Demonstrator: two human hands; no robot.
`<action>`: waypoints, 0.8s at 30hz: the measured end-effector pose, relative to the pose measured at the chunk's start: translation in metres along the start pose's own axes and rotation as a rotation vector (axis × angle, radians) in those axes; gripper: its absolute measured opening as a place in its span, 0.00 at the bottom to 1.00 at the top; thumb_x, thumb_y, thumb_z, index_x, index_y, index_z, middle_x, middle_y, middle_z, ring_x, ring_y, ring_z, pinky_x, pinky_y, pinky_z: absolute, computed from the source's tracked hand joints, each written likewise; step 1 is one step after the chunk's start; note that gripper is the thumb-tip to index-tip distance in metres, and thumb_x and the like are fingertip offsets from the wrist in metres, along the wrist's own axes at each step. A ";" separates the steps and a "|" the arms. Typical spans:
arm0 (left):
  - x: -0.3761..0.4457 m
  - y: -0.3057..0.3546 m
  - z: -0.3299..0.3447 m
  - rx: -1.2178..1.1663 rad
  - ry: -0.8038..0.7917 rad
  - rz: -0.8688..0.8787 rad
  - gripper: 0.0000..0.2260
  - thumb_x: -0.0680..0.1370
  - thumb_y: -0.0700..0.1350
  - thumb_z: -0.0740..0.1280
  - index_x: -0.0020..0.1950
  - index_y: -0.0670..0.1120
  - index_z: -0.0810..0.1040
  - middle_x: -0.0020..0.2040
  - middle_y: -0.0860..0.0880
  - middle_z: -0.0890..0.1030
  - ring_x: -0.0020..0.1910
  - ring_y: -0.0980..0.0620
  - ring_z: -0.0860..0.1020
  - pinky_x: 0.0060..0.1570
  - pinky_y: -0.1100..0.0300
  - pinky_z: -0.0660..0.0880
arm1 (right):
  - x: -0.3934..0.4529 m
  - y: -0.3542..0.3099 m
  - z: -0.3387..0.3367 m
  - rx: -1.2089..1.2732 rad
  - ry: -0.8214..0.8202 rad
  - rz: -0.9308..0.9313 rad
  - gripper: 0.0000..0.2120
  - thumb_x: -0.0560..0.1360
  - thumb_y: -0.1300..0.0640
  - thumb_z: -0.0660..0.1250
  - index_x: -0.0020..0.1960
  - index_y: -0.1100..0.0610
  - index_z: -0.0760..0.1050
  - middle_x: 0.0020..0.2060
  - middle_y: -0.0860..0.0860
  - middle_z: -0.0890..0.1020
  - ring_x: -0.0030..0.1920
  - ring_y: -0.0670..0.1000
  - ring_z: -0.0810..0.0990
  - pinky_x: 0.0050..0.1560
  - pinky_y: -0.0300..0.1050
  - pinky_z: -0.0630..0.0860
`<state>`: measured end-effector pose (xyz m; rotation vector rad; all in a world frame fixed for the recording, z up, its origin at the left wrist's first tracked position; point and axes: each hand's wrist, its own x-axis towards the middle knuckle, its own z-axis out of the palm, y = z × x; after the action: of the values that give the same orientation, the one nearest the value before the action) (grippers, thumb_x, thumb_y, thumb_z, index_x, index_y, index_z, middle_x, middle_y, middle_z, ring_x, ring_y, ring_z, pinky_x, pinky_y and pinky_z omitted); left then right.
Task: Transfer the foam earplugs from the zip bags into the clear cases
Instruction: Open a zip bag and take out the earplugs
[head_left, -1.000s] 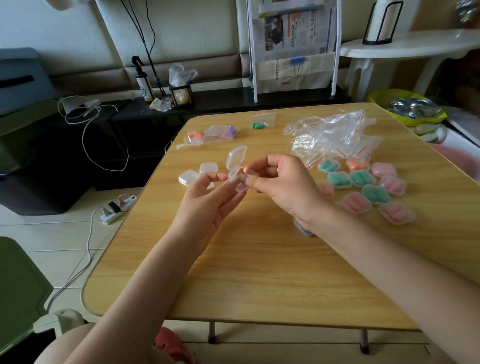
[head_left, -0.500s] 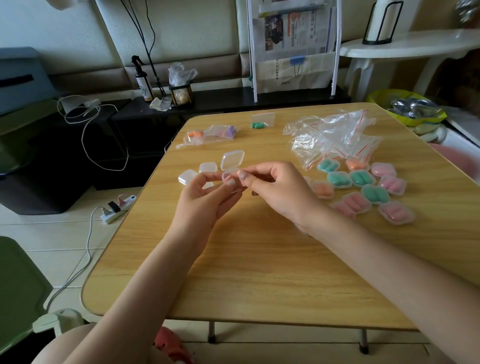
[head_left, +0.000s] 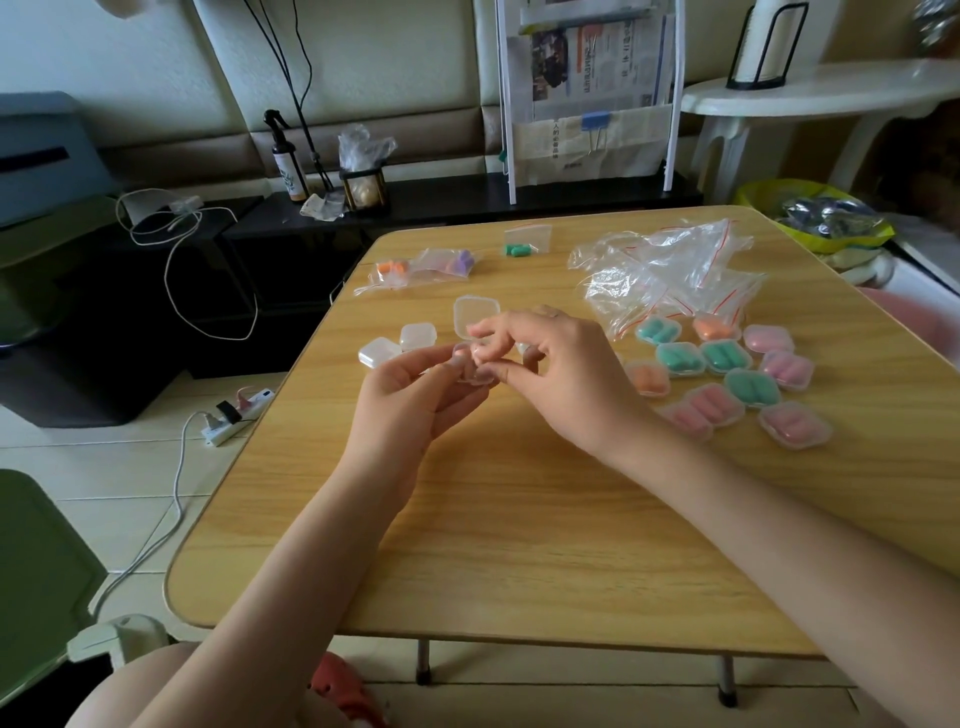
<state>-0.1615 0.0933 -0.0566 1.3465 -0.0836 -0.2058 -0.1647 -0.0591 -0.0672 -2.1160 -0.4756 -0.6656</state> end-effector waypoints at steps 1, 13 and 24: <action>0.000 0.000 0.000 -0.001 0.006 0.000 0.07 0.78 0.38 0.65 0.53 0.39 0.80 0.46 0.40 0.84 0.48 0.48 0.84 0.49 0.60 0.80 | 0.000 0.001 0.000 -0.023 -0.021 -0.001 0.04 0.69 0.65 0.74 0.41 0.59 0.80 0.52 0.50 0.83 0.44 0.35 0.77 0.38 0.32 0.72; -0.001 0.001 -0.001 0.004 0.037 -0.015 0.05 0.77 0.38 0.67 0.48 0.39 0.82 0.43 0.41 0.84 0.45 0.49 0.84 0.43 0.64 0.79 | 0.000 -0.002 -0.005 0.078 -0.021 0.093 0.04 0.73 0.63 0.70 0.43 0.55 0.81 0.51 0.47 0.81 0.43 0.38 0.77 0.41 0.35 0.76; 0.001 0.001 0.000 -0.063 -0.025 -0.090 0.11 0.81 0.41 0.62 0.52 0.35 0.80 0.48 0.39 0.84 0.49 0.48 0.83 0.47 0.63 0.80 | 0.001 -0.002 -0.007 0.090 -0.031 0.098 0.14 0.76 0.61 0.67 0.61 0.52 0.77 0.53 0.44 0.78 0.53 0.44 0.75 0.49 0.37 0.74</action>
<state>-0.1601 0.0934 -0.0557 1.2865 -0.0378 -0.2993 -0.1667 -0.0638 -0.0617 -2.0526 -0.4085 -0.5460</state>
